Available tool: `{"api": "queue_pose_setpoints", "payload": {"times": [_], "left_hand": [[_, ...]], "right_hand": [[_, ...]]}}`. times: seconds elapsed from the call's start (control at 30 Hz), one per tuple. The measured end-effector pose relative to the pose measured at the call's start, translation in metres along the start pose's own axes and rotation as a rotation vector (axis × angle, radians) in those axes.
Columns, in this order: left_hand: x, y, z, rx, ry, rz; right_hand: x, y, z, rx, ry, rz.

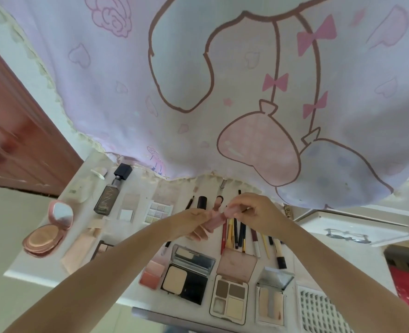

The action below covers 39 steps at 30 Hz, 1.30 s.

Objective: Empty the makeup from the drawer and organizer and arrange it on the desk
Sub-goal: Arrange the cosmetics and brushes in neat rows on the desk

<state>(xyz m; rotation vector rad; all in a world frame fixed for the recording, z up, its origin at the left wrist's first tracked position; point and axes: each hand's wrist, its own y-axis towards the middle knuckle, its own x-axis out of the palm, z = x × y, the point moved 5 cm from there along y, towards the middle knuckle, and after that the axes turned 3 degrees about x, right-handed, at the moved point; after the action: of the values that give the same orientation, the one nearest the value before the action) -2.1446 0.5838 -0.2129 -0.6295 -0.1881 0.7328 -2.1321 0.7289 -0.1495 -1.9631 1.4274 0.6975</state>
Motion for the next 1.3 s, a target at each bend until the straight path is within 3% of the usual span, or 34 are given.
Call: {"api": "queue_pose_setpoints", "payload": {"times": [0.07, 0.13, 0.3, 0.37, 0.77, 1.3], "left_hand": [[-0.009, 0.004, -0.01, -0.04, 0.058, 0.205], [-0.019, 0.002, -0.016, -0.022, 0.331, 0.334], [-0.033, -0.012, -0.036, -0.013, 0.928, 0.434], [-0.037, -0.015, -0.043, -0.041, 1.043, 0.461], [-0.037, -0.002, -0.042, 0.027, 0.959, 0.424], [-0.058, 0.03, -0.02, 0.018, 0.821, 0.391]], "right_hand": [[0.017, 0.005, 0.003, -0.011, -0.131, -0.022], [0.04, 0.011, 0.009, 0.014, -0.234, -0.079], [0.078, 0.026, 0.019, 0.084, -0.335, -0.157], [0.083, 0.03, 0.018, 0.08, -0.363, -0.157], [0.079, 0.025, 0.017, 0.065, -0.385, -0.137], [0.078, 0.017, 0.028, 0.251, -0.352, -0.1]]}}
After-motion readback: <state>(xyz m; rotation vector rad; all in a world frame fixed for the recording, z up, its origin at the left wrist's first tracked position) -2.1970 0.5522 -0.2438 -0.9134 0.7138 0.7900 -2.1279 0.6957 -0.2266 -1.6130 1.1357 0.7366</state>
